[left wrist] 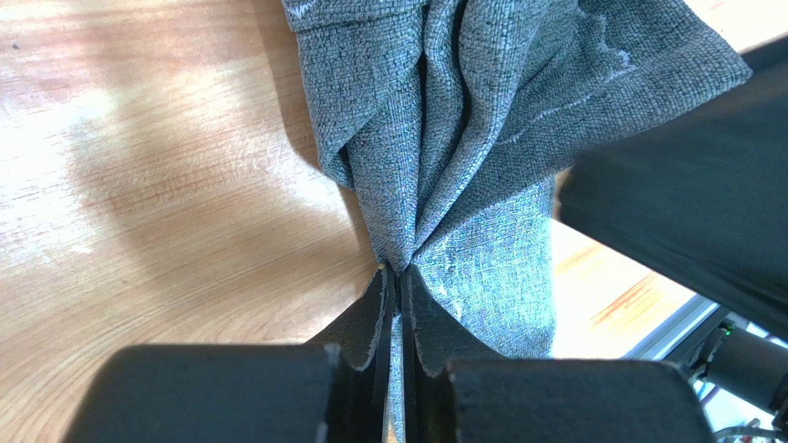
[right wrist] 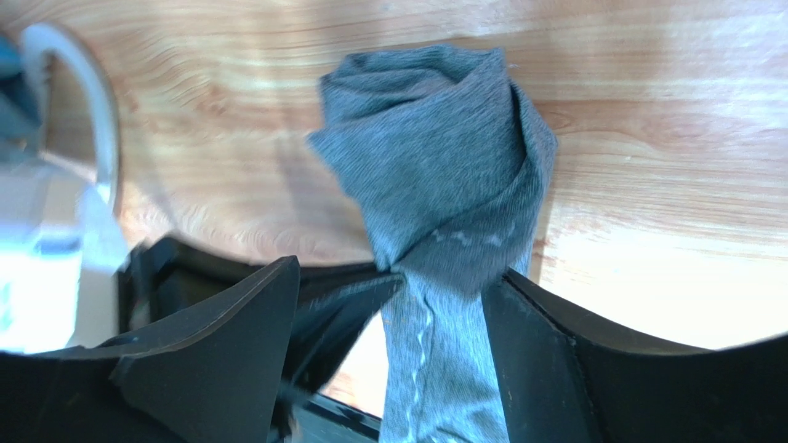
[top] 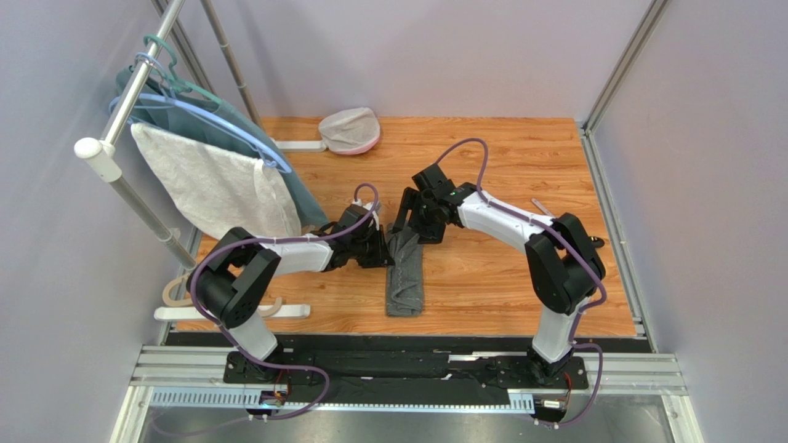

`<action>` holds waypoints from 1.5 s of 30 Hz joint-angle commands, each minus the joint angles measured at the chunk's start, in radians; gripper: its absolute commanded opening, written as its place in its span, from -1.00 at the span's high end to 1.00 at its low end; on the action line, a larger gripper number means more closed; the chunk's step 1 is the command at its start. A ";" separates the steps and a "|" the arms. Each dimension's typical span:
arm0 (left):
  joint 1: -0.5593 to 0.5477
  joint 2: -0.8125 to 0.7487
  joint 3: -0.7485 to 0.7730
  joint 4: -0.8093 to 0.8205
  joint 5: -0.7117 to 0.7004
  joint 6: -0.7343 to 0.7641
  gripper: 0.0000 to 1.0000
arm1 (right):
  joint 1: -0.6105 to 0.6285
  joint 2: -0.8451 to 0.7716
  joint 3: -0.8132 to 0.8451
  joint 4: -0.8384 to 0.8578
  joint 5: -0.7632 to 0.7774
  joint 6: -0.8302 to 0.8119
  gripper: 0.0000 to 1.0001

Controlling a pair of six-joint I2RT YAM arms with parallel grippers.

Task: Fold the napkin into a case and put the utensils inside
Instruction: Stuff the top corner of the smaller-rectangle-folded napkin into the folded napkin.

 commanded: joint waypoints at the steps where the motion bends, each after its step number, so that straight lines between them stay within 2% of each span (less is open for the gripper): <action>1: 0.004 0.026 -0.032 -0.025 -0.062 -0.001 0.89 | -0.013 -0.090 -0.037 0.005 -0.011 -0.137 -0.54; 5: 0.002 0.021 -0.038 -0.012 -0.057 -0.007 0.90 | -0.021 -0.065 -0.046 0.048 -0.090 -0.191 -0.47; 10: 0.002 0.017 -0.038 -0.012 -0.051 -0.006 0.92 | -0.024 -0.042 -0.049 0.061 -0.060 -0.196 -0.45; 18: 0.004 0.023 -0.043 0.000 -0.036 -0.006 0.93 | -0.021 0.048 0.000 0.116 -0.049 -0.211 -0.05; 19: 0.002 0.021 -0.041 -0.002 -0.036 -0.006 0.93 | -0.019 0.054 0.003 0.120 -0.043 -0.213 0.01; 20: 0.004 0.021 -0.041 0.000 -0.036 -0.004 0.93 | -0.017 0.060 0.006 0.128 -0.041 -0.217 0.20; 22: 0.002 0.021 -0.041 -0.002 -0.036 -0.004 0.94 | -0.013 0.068 0.026 0.134 -0.025 -0.226 0.38; 23: 0.002 0.020 -0.041 0.000 -0.036 -0.004 0.94 | -0.004 0.070 0.034 0.125 -0.009 -0.231 0.55; 26: 0.002 0.020 -0.043 0.000 -0.033 -0.006 0.94 | 0.010 0.076 0.069 0.120 -0.001 -0.252 0.87; 31: 0.002 0.024 -0.043 0.009 -0.027 -0.009 0.94 | 0.022 0.100 0.129 0.091 -0.002 -0.274 0.83; 34: 0.002 0.024 -0.043 0.006 -0.027 -0.007 0.95 | 0.021 0.116 0.141 0.093 -0.017 -0.285 0.71; 38: 0.004 0.021 -0.046 0.006 -0.025 -0.009 0.95 | 0.024 0.133 0.149 0.107 -0.031 -0.305 0.44; 45: 0.001 0.009 -0.056 0.015 -0.028 -0.015 0.95 | 0.025 0.142 0.117 0.182 -0.023 -0.343 0.29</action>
